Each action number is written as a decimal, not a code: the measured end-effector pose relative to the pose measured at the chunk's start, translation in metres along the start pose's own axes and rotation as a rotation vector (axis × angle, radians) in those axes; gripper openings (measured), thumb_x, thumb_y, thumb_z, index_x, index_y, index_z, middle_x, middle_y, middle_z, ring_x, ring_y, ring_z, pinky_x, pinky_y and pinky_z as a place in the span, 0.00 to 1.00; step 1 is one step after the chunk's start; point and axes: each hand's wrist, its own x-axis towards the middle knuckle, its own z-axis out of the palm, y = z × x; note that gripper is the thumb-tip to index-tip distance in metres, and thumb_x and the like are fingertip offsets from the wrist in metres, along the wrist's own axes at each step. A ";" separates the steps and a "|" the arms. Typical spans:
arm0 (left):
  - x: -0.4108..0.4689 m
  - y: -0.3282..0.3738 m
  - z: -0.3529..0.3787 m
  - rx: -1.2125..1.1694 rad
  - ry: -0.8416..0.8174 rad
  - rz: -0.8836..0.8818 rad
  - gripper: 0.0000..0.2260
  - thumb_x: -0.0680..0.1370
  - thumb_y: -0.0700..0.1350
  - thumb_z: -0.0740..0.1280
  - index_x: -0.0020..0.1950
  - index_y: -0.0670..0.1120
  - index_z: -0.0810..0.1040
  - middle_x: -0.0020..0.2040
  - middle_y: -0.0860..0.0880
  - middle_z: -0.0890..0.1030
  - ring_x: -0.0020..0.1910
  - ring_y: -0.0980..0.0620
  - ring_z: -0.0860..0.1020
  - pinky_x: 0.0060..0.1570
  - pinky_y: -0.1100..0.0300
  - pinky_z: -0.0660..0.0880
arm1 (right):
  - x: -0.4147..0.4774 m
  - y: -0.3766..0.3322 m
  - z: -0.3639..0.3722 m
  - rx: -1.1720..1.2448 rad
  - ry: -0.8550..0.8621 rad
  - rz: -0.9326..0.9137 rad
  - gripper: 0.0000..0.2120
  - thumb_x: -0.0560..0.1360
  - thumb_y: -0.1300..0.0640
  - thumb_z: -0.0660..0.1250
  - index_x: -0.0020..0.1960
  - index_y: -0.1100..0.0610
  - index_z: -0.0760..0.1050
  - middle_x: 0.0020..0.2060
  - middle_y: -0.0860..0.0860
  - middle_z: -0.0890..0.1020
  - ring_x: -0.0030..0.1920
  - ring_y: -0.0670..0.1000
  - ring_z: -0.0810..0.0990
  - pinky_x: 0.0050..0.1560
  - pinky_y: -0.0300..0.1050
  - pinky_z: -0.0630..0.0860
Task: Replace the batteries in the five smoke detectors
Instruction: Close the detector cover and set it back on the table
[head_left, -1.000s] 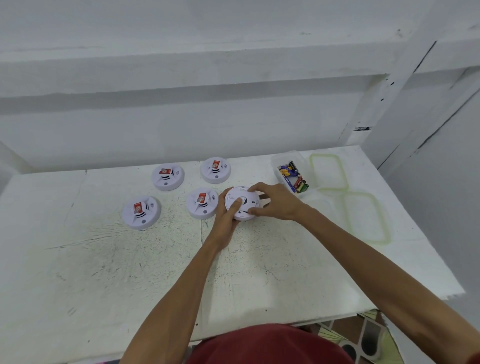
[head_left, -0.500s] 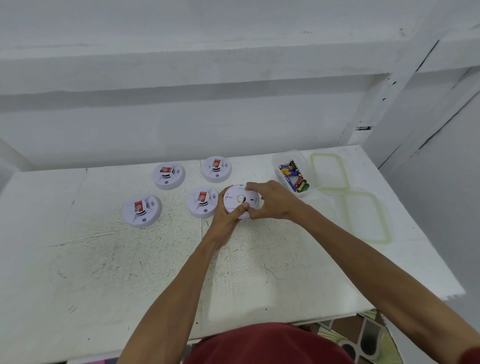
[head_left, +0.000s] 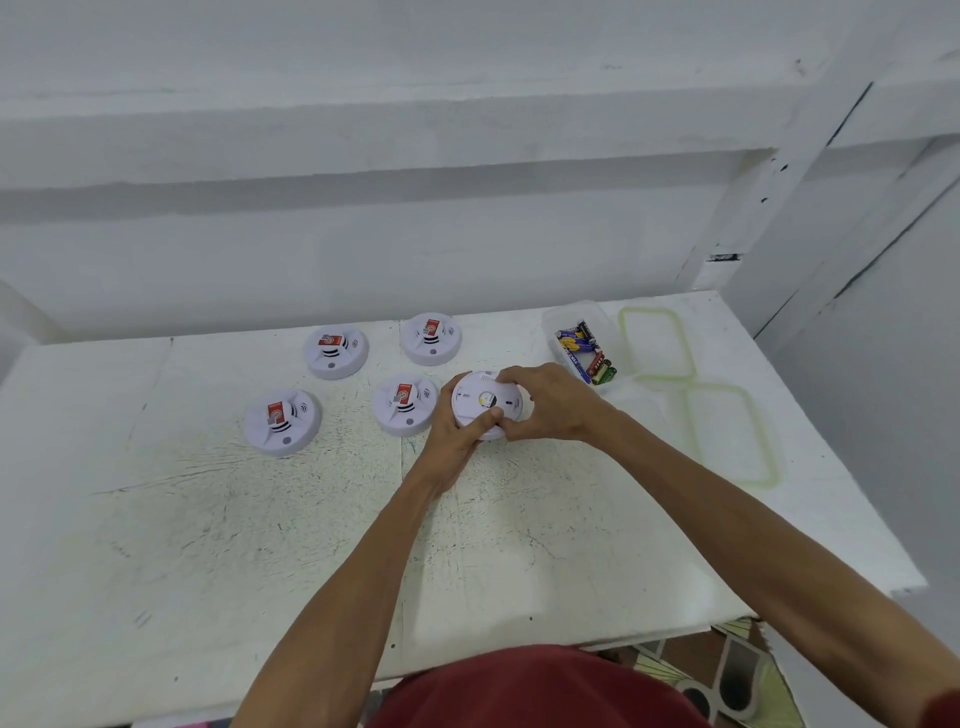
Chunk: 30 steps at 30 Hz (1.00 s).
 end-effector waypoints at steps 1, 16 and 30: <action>0.000 0.000 0.001 0.005 0.006 0.003 0.34 0.74 0.47 0.79 0.76 0.49 0.68 0.71 0.42 0.77 0.69 0.41 0.78 0.62 0.42 0.80 | 0.000 0.000 0.002 -0.042 0.023 0.019 0.34 0.68 0.36 0.72 0.67 0.54 0.72 0.54 0.52 0.83 0.50 0.53 0.81 0.46 0.48 0.80; -0.001 0.002 0.001 0.018 0.044 0.002 0.31 0.76 0.56 0.76 0.75 0.58 0.66 0.71 0.47 0.78 0.68 0.45 0.79 0.63 0.40 0.80 | 0.004 -0.007 0.007 -0.050 0.088 0.034 0.41 0.63 0.28 0.59 0.67 0.54 0.73 0.53 0.52 0.84 0.50 0.53 0.82 0.47 0.49 0.80; 0.000 0.000 0.001 0.035 0.006 0.008 0.35 0.73 0.55 0.80 0.76 0.54 0.66 0.72 0.45 0.76 0.70 0.43 0.78 0.64 0.34 0.77 | 0.001 -0.001 -0.005 -0.107 0.040 -0.038 0.33 0.71 0.40 0.73 0.70 0.56 0.73 0.63 0.53 0.81 0.58 0.56 0.81 0.56 0.52 0.79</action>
